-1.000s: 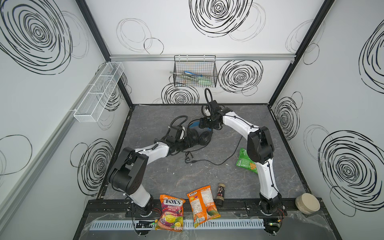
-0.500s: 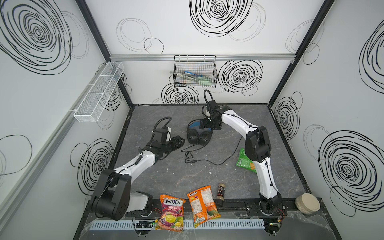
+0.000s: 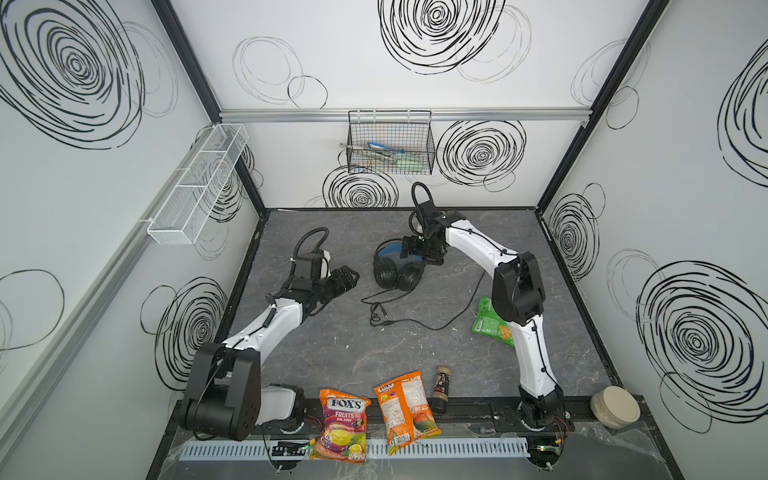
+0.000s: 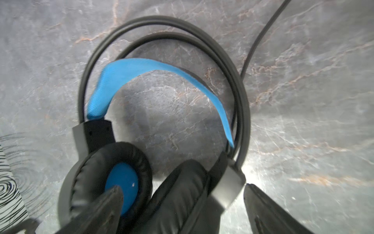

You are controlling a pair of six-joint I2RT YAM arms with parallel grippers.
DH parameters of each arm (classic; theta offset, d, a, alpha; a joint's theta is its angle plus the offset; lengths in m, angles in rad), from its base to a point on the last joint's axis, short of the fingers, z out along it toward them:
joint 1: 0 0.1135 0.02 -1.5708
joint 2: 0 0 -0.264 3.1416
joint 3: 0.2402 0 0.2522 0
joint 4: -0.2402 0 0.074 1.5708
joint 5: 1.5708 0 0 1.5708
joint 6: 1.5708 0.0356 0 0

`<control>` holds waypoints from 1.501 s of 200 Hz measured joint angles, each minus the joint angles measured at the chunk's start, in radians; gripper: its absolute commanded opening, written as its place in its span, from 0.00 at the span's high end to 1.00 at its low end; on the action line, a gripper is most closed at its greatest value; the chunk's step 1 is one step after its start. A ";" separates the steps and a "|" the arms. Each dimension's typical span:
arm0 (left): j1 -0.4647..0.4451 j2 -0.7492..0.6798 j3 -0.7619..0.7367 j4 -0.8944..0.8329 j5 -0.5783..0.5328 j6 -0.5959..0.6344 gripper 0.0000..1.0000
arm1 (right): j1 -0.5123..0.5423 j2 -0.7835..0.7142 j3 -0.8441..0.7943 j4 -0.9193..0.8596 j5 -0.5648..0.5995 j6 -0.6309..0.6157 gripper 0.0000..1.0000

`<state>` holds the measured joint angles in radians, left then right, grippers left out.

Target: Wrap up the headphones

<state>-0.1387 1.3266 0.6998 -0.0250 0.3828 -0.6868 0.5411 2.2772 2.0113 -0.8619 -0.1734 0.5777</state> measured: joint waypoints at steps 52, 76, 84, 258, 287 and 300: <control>-0.016 -0.006 0.004 -0.003 -0.018 -0.010 0.19 | -0.004 0.081 0.023 -0.002 0.005 0.017 0.03; -0.016 -0.006 0.013 -0.003 -0.023 -0.010 0.19 | -0.003 0.095 0.031 -0.003 0.026 0.010 0.02; -0.016 -0.006 0.014 -0.003 -0.024 -0.010 0.20 | -0.003 0.100 0.041 -0.003 0.038 0.000 0.00; 0.065 0.214 0.186 -0.120 -0.060 0.138 0.25 | 0.150 0.202 0.223 0.018 0.181 -0.329 0.57; 0.061 0.317 0.269 -0.185 -0.071 0.200 0.14 | 0.151 0.204 0.226 0.020 0.161 -0.352 0.56; 0.050 0.379 0.338 -0.225 -0.098 0.241 0.10 | 0.151 0.204 0.226 0.020 0.153 -0.358 0.56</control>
<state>-0.0887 1.7054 1.0378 -0.2501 0.2852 -0.4458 0.6922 2.4817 2.2375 -0.8421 -0.0200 0.2195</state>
